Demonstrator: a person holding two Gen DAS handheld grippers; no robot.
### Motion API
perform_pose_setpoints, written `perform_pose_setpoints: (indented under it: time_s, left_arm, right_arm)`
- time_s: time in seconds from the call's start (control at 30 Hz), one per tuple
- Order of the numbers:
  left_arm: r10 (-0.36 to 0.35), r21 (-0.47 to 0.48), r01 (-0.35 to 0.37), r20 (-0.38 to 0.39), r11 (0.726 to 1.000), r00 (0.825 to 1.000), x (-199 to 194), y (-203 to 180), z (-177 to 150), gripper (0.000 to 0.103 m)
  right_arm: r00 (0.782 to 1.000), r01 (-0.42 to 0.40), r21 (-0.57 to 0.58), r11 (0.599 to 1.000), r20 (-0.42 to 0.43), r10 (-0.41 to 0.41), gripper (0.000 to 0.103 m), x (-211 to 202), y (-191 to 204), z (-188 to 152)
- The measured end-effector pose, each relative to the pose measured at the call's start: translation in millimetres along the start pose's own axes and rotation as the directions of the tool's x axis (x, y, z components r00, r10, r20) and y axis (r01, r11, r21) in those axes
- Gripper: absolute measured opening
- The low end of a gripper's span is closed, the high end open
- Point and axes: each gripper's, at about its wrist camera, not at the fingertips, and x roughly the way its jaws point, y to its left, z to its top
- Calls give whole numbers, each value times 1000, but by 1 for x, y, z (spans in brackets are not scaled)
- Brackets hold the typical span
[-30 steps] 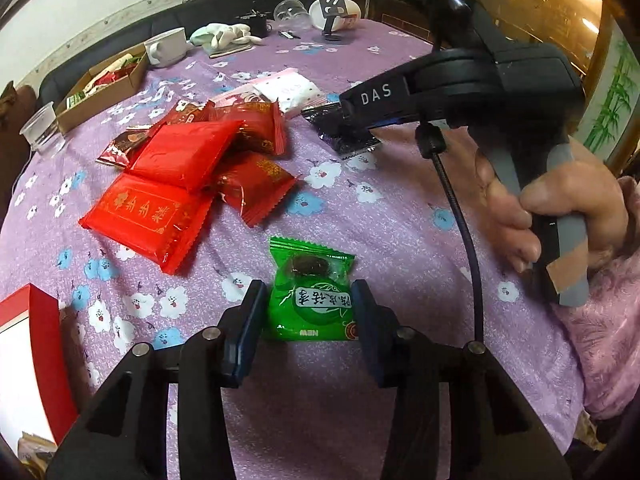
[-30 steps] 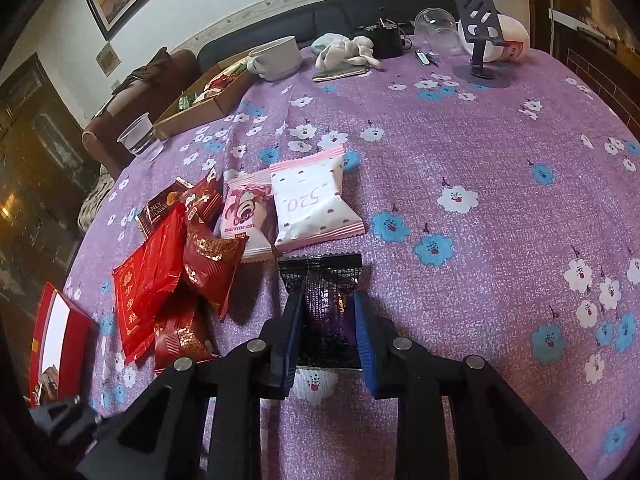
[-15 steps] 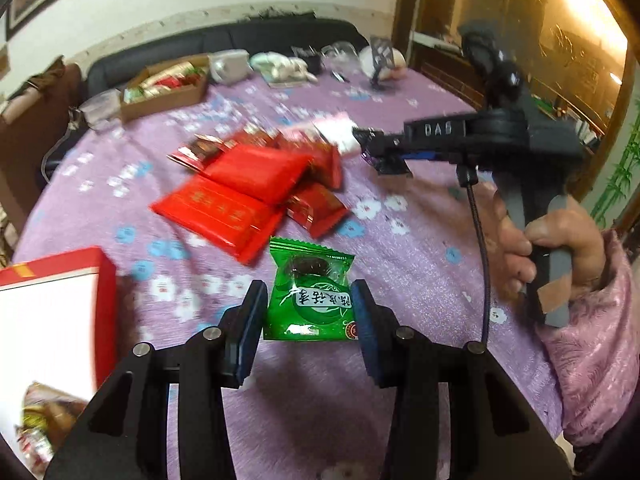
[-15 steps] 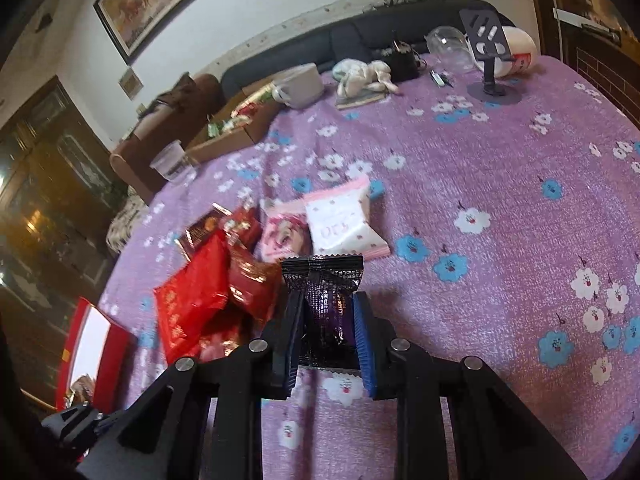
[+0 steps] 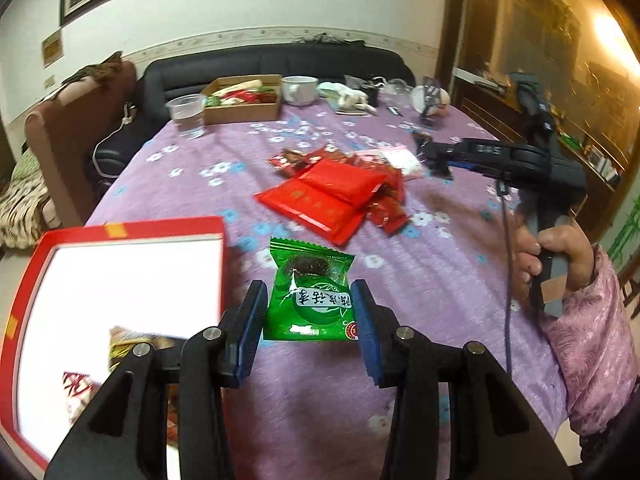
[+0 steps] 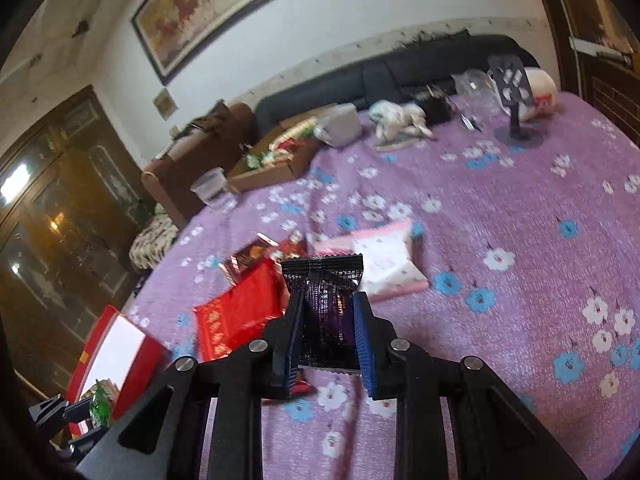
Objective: Organize snacks
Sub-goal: 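Carry the green packet with left tool while right tool carries the purple packet to the box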
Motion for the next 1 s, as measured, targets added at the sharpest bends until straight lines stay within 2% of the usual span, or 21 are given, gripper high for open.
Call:
perform_pose_setpoints:
  time_s: [0.13,0.27,0.4,0.63,0.73,0.83,0.93,1.0]
  left_arm:
    - [32,-26,-32,7,999,999,-7,16,-4,41]
    - [65,-53,-64,10,997,998,-14,30,-8,41]
    - [93,-81,-93,7,992,996,-19,43,-13,41]
    - [110,-127,-106,22,986,994,-31,66,-21,41]
    - [131,-145,-125,33,982,991,-38,80,-24,41]
    - [157,-182,-148,38,972,987,-44,98,-30,41]
    - [187,-217,-176,29,960,982,-50,118,-40,41]
    - [209,-230,-197,27,953,978,-54,128,-47,41]
  right_arm:
    - [998,-51,-64,997,43,54,24,-8,15,-2]
    - [995,-78,-145,986,43,85,24,-7,34,-9]
    - [998,-60,-201,978,14,64,24,2,45,-16]
    - [1000,-18,-204,979,-6,18,25,9,52,-22]
    - [998,-53,-261,964,-35,45,24,8,85,-28]
    - [990,-138,-328,934,-86,116,24,8,135,-38]
    - [968,-247,-357,901,-141,209,24,16,183,-49]
    - [956,-287,-369,884,-176,236,24,26,210,-58]
